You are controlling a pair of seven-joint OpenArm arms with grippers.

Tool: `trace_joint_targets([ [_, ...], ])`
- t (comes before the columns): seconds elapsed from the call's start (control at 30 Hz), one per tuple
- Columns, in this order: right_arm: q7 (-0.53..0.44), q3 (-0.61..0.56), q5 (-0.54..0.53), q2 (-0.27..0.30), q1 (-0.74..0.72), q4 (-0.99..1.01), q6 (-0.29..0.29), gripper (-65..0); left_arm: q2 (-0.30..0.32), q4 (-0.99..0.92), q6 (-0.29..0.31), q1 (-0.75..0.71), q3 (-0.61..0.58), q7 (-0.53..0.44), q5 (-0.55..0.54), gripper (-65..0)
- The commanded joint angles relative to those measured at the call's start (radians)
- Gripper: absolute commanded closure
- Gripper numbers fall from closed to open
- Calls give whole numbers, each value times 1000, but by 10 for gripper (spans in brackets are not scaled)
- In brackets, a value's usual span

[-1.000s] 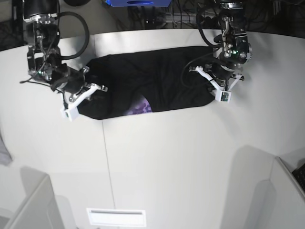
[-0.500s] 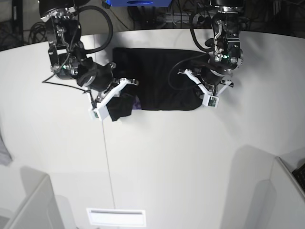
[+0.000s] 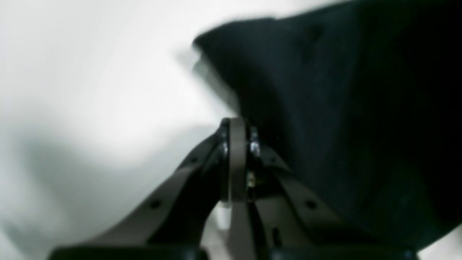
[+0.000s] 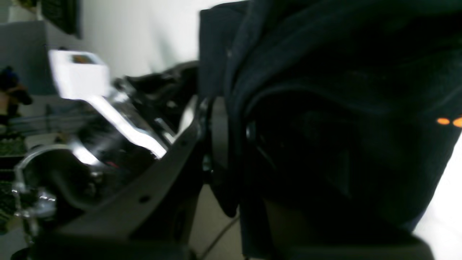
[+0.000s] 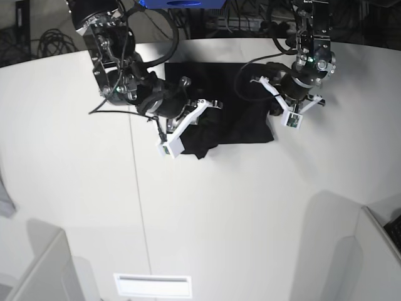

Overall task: Fold the T-shirt properly
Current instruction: 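Fold the strip end held by the right gripper over onto the middle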

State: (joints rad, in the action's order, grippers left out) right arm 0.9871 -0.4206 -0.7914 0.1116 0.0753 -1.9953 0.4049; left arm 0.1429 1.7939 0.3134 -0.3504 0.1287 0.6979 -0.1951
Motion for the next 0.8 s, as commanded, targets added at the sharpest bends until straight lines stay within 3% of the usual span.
trace_joint_targets([
  [0.0, -14, -4, -13, -10, -16, -20, -4, 0, 13, 13, 0, -2, 6, -17, -8, 0],
  [0.23, -17, -7, -10, -54, -16, -22, -4, 0, 11, 16, 0, -19, 61, -17, -8, 0],
  [0.77, -161, -94, -9, -29, -64, 49, -30, 0, 14, 14, 2, -52, 67, -16, -8, 0],
])
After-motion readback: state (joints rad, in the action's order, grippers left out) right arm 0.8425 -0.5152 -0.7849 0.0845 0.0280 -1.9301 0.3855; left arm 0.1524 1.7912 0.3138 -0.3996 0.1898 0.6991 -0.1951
